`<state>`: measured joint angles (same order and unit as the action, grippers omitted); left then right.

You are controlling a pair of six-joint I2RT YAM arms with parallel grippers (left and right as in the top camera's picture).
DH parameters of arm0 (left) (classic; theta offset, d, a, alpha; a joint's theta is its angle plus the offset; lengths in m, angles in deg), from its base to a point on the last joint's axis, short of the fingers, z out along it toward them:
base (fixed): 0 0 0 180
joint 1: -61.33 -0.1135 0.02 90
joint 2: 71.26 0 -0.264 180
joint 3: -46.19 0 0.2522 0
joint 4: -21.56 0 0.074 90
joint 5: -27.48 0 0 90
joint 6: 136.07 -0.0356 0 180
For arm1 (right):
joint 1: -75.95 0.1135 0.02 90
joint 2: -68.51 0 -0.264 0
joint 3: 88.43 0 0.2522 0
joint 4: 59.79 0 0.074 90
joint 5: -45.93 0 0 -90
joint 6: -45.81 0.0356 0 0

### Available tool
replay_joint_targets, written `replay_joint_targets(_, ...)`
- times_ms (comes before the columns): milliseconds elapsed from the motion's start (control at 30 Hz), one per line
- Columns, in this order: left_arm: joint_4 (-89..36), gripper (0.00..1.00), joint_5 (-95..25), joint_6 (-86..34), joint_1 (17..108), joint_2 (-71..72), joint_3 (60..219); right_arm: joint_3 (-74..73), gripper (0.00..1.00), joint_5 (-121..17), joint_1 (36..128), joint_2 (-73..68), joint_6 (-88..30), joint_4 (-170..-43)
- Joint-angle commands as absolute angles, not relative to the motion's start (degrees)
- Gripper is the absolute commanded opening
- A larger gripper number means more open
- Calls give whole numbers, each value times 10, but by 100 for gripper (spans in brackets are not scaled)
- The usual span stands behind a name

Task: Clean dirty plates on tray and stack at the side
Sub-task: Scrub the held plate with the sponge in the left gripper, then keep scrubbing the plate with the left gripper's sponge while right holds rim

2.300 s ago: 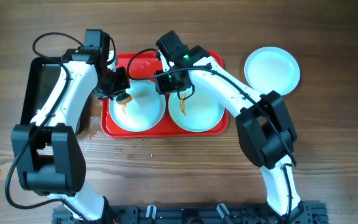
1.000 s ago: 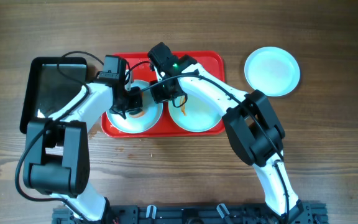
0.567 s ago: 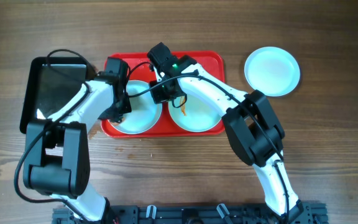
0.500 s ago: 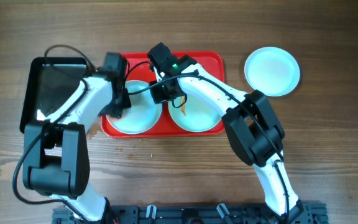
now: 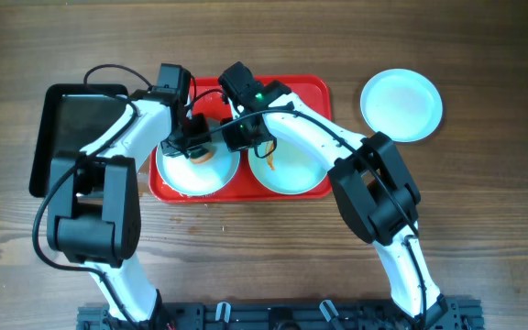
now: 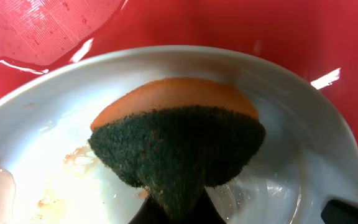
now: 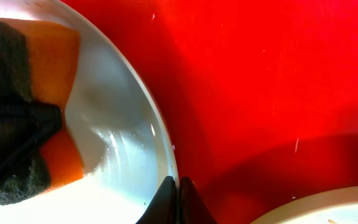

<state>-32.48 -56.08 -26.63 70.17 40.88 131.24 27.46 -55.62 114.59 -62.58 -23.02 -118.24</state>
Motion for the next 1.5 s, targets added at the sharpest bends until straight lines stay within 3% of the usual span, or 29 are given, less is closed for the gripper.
replay_joint_targets(0,-338,4,-670,-261,700,461,1292,271,4,-560,1146,-637,-226,-1184)
replay_joint_targets(100,-383,4,-805,-248,684,461,1292,271,4,-560,1146,-637,-225,-1183)
replay_joint_targets(500,-467,4,-807,-201,664,401,1302,271,4,-558,1146,-637,-212,-1181)
replay_joint_targets(667,-463,4,-712,-203,680,310,1302,271,4,-558,1146,-637,-211,-1181)
replay_joint_targets(800,-400,4,-674,-204,680,315,1280,271,4,-558,1146,-637,-211,-1177)
replay_joint_targets(900,-318,4,-536,-229,680,338,1242,271,5,-558,1146,-637,-211,-1177)
replay_joint_targets(1033,-292,4,-530,-234,680,358,1207,271,4,-558,1146,-637,-211,-1177)
replay_joint_targets(1200,-333,4,-634,-233,680,358,1194,271,4,-558,1146,-637,-211,-1181)
replay_joint_targets(1233,-375,4,-719,-231,680,358,1194,271,5,-558,1146,-637,-211,-1181)
replay_joint_targets(1333,-384,4,-793,-229,680,357,1195,271,4,-558,1146,-637,-211,-1178)
replay_joint_targets(1467,-384,4,-805,-229,680,356,1208,271,4,-558,1146,-637,-211,-1179)
